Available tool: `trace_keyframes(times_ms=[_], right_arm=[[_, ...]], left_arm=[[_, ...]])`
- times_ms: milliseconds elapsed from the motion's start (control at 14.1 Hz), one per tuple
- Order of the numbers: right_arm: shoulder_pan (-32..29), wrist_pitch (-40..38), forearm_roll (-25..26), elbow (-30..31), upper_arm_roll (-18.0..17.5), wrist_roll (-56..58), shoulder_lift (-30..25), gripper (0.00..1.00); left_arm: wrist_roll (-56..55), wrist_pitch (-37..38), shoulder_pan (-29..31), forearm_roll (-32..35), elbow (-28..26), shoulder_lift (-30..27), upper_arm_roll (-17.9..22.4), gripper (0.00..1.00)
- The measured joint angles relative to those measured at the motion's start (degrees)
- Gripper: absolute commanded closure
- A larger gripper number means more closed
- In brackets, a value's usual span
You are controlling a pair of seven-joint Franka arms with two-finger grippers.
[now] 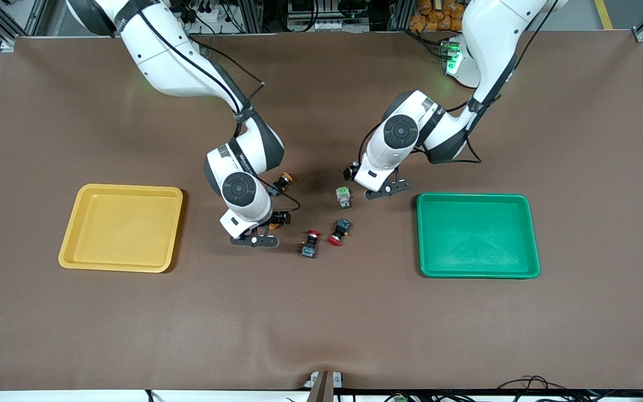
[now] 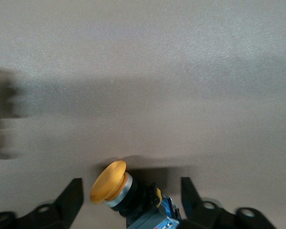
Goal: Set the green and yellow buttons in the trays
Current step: 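Grasp the yellow button with the right gripper while the left gripper grasps the green button, then carry the yellow button into the yellow tray while the left gripper carries green button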
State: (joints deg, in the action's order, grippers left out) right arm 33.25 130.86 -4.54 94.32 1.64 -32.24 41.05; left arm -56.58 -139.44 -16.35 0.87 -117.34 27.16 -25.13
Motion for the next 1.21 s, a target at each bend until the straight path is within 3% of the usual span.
trace_keyframes(times_ms=[71, 213, 285, 569, 640, 783, 1067, 1138, 1209], right_arm=[[0.02, 0.08, 0.19, 0.0, 0.0, 0.02, 0.07, 0.48], [0.02, 0.08, 0.78, -0.01, 0.08, 0.26, 0.07, 0.9], [0.02, 0.08, 1.18, -0.01, 0.26, 0.57, 0.07, 1.0], [-1.37, 0.02, 1.27, -0.36, 1.4, 2.01, -0.08, 1.0], [-2.43, -0.66, 1.27, -0.57, 1.52, 2.92, -0.2, 1.0], [-4.89, -4.56, 1.27, -1.86, 1.72, 4.73, -0.62, 1.0], [-12.35, -12.58, 1.35, -3.06, 2.22, 13.15, -3.69, 1.0], [-14.73, -14.5, 1.4, -3.08, 2.38, 16.36, -4.59, 1.0], [-16.88, -15.93, 1.5, -3.07, 2.75, 19.15, -5.26, 1.0]], left_arm=[[-0.73, -0.7, -0.17, 0.01, -0.48, 0.54, 0.01, 0.0], [-2.43, -1.15, -0.83, 0.29, -0.66, 1.28, 0.01, 0.04], [-3.34, -1.18, -1.1, 0.69, -0.7, 1.61, 0.01, 0.06], [-8.17, -2.26, -1.26, 5.68, -0.8, 3.47, 0.1, 0.18], [-8.9, -2.63, -1.26, 6.27, -0.78, 3.89, 0.14, 0.24], [-9.24, -2.95, -1.26, 6.49, -0.59, 4.33, 0.25, 0.49], [-10.45, -2.99, -1.29, 6.53, -0.05, 4.37, 0.29, 0.62], [-10.67, -2.99, -1.31, 6.53, -0.05, 4.38, 0.29, 0.71], [-10.86, -2.99, -1.32, 6.53, -0.05, 4.39, 0.29, 0.86]])
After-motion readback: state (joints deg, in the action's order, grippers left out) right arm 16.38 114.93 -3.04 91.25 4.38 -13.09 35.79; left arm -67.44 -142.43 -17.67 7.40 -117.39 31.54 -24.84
